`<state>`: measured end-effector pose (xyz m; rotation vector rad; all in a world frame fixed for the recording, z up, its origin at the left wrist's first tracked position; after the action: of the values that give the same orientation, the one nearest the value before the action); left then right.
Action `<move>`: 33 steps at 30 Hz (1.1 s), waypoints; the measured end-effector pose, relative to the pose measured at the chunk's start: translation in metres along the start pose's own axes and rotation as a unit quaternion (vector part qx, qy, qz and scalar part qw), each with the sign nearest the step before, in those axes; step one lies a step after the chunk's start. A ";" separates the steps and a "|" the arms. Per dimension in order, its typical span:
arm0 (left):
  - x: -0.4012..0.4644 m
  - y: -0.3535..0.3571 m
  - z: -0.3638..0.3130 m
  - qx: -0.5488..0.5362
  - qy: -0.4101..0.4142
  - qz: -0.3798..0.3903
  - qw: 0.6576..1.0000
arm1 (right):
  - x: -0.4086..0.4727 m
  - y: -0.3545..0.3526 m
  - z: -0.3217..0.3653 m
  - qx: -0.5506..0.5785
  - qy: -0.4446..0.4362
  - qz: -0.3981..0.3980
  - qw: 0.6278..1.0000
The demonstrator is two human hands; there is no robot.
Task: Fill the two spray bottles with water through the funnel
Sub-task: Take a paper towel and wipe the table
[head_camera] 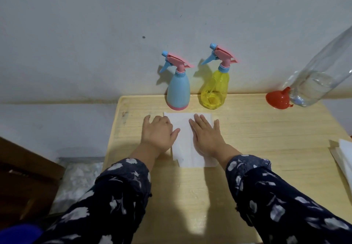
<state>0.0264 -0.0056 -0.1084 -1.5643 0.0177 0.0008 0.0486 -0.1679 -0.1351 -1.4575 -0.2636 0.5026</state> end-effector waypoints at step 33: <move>-0.118 0.028 -0.006 0.006 0.075 0.130 0.989 | -0.105 0.020 0.012 -0.005 -0.118 0.035 0.992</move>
<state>-0.0916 -0.0100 -0.1356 -1.5384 0.3403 0.0880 -0.0511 -0.2070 -0.1401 -1.4218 -0.4030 0.7339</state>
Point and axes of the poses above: each hand's wrist, its own x-axis towards the middle knuckle, its own y-axis out of the palm, z = x × y, the point moved 4 cm from there along x, towards the middle knuckle, and after that the axes turned 4 degrees about -y, right-handed, at the moved point
